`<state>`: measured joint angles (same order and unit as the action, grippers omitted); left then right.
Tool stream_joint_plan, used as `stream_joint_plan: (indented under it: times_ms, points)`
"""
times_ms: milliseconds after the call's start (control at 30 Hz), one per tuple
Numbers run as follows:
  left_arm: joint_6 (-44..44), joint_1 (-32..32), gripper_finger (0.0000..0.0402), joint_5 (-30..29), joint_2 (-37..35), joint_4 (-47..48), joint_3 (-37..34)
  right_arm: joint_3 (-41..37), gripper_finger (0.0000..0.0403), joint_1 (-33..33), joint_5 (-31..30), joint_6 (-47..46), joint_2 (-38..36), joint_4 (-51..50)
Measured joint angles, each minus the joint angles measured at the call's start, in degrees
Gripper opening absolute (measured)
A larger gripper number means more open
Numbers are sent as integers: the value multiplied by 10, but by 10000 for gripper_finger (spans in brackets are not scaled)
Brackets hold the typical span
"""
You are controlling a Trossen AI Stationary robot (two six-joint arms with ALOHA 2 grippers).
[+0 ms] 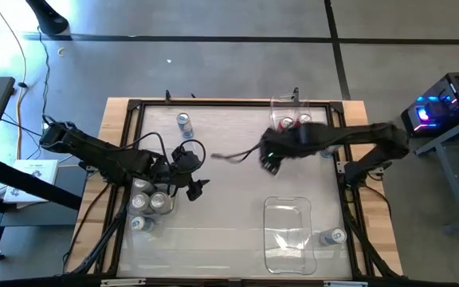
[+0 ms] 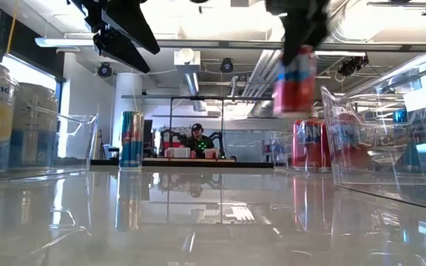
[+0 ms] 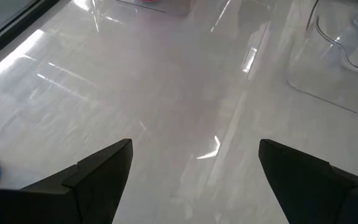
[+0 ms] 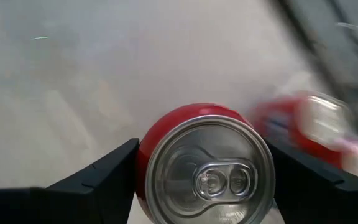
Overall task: Sort soda cans
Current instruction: Put the red soda can into the top right transparent bin
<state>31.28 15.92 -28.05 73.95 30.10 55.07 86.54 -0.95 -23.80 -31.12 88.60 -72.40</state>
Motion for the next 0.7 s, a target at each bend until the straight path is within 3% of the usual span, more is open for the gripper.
stream_joint_plan:
  times_ms: [167, 400, 700]
  points:
    - [0, 0, 345, -4, 0, 0, 0, -6, 289, 50, -84, -20, -57, -53]
    - [0, 9, 345, -12, 0, 0, 0, -94, 289, 136, -22, 31, -104, 12]
    - [0, 19, 345, -24, 0, 0, 0, -186, 289, 147, 18, 31, -111, 85]
